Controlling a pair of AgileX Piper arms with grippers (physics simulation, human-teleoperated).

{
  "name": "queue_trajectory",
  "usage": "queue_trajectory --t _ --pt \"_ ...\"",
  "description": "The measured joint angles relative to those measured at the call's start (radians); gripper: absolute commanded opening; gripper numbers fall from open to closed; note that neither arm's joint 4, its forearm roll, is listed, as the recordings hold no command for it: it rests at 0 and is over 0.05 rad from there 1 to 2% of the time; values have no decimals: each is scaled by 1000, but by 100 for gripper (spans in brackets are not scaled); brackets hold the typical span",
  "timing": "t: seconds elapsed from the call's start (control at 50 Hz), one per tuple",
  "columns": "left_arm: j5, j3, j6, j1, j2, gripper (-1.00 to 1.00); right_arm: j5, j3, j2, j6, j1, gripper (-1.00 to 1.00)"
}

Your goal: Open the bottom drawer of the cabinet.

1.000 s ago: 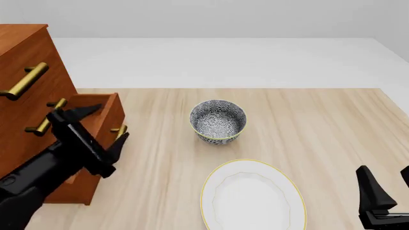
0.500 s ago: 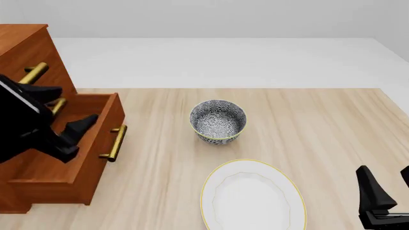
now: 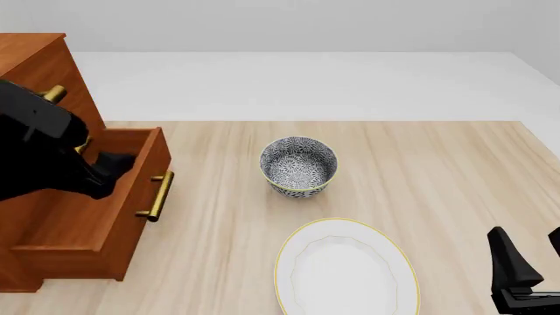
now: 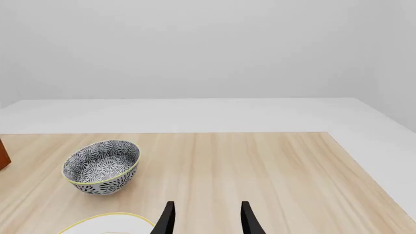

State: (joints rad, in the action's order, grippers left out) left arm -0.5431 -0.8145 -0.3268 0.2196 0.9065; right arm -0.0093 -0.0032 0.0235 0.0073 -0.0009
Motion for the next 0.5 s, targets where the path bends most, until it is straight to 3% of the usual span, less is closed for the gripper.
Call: queue_trajectory --t 0.5 --pt "0 -3 99 -50 103 100 0 0 0 0 0 100"
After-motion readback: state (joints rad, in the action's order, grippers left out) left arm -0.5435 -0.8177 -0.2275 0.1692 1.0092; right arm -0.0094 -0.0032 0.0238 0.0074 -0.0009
